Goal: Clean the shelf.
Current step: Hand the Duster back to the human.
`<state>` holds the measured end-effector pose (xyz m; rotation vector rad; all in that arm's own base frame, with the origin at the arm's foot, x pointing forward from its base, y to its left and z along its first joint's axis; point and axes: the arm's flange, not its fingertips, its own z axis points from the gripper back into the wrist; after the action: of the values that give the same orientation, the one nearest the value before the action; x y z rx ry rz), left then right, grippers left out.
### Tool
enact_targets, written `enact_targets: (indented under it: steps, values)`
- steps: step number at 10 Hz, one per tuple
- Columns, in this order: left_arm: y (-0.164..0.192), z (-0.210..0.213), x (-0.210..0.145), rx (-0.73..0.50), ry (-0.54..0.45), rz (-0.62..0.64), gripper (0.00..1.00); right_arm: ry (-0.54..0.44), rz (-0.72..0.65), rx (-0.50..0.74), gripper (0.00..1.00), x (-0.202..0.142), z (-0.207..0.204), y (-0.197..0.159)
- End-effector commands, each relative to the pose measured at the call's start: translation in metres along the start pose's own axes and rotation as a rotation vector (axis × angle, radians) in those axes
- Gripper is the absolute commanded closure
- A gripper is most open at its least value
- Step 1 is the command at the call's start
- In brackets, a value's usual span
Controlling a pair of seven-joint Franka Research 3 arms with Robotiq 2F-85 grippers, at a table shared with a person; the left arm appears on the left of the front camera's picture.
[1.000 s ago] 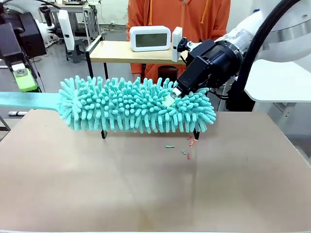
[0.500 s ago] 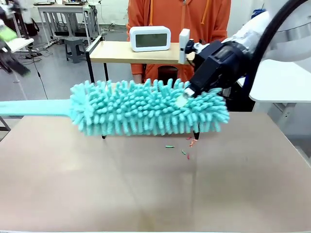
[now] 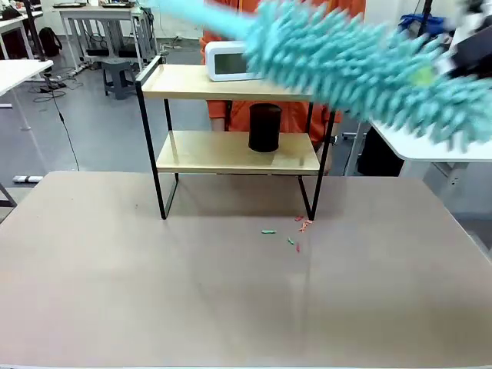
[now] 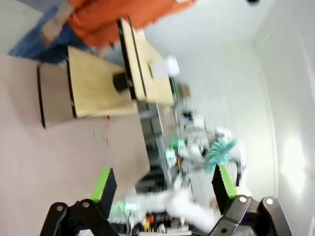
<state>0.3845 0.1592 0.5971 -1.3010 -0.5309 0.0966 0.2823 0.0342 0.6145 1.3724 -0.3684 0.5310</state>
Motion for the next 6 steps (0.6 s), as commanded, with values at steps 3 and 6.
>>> enact_targets:
  steps: [3,6]
  values:
    - [0.010,-0.015,-0.005,0.003,-0.051,0.013,0.00,-0.638,-0.079,-0.062,1.00,-0.073,0.076,-0.024]
    - [0.010,-0.015,-0.005,0.003,-0.051,0.013,0.00,-0.787,-0.597,-0.159,1.00,-0.122,0.097,-0.109]
